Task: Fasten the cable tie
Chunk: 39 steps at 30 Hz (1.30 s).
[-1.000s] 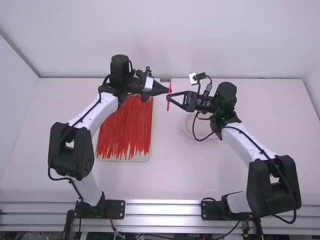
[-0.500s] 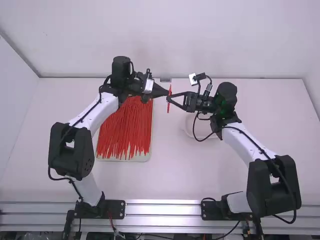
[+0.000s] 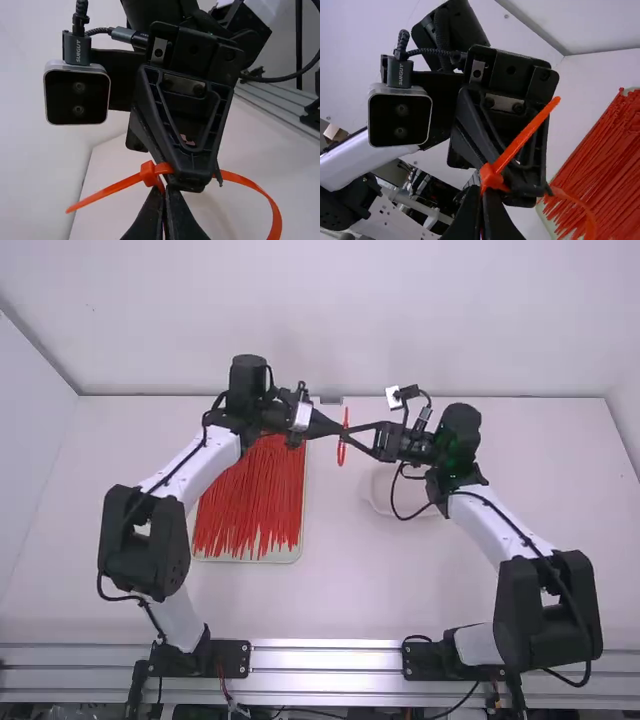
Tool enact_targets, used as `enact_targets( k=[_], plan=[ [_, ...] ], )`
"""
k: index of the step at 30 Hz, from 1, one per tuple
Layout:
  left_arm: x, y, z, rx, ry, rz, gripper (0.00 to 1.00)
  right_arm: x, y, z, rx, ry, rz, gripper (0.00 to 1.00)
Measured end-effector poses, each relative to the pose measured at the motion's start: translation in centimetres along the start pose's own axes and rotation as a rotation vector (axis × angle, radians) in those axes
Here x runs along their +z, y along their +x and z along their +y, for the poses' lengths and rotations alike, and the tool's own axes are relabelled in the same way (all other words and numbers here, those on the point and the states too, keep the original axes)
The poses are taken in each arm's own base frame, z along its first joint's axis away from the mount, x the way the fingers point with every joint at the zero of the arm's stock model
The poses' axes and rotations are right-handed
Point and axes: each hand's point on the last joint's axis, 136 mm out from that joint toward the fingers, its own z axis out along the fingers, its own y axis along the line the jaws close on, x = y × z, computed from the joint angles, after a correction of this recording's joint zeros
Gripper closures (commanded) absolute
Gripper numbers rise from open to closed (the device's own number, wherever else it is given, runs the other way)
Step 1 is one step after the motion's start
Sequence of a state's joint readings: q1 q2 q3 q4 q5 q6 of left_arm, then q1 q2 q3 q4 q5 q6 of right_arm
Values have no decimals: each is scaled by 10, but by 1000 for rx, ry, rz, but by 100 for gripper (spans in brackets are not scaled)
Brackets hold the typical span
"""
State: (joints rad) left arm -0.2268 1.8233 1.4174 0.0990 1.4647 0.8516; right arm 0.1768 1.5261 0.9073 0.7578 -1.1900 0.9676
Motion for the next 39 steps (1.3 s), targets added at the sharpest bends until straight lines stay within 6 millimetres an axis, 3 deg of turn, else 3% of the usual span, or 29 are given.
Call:
enact_targets(
  k=[7,10,13,20,27,39],
  plan=[
    [6,4,3,9,-17,28,98,-6,-1,-5,8,11,-10,100],
    [6,5,3,9,-21,33,98,-6,-2,-5,-3,12,-12,87],
    [4,6,4,7,-27,37,98,-6,-2,-5,-24,12,-15,84],
    [0,9,6,-8,-35,41,98,-9,-3,-3,-50,3,-9,59],
    [0,-1,-2,-35,15,-16,98,-21,-13,-11,-50,39,-53,56],
    [11,-1,-13,-101,49,-27,98,-21,-13,-11,-38,37,-53,57]
  ],
)
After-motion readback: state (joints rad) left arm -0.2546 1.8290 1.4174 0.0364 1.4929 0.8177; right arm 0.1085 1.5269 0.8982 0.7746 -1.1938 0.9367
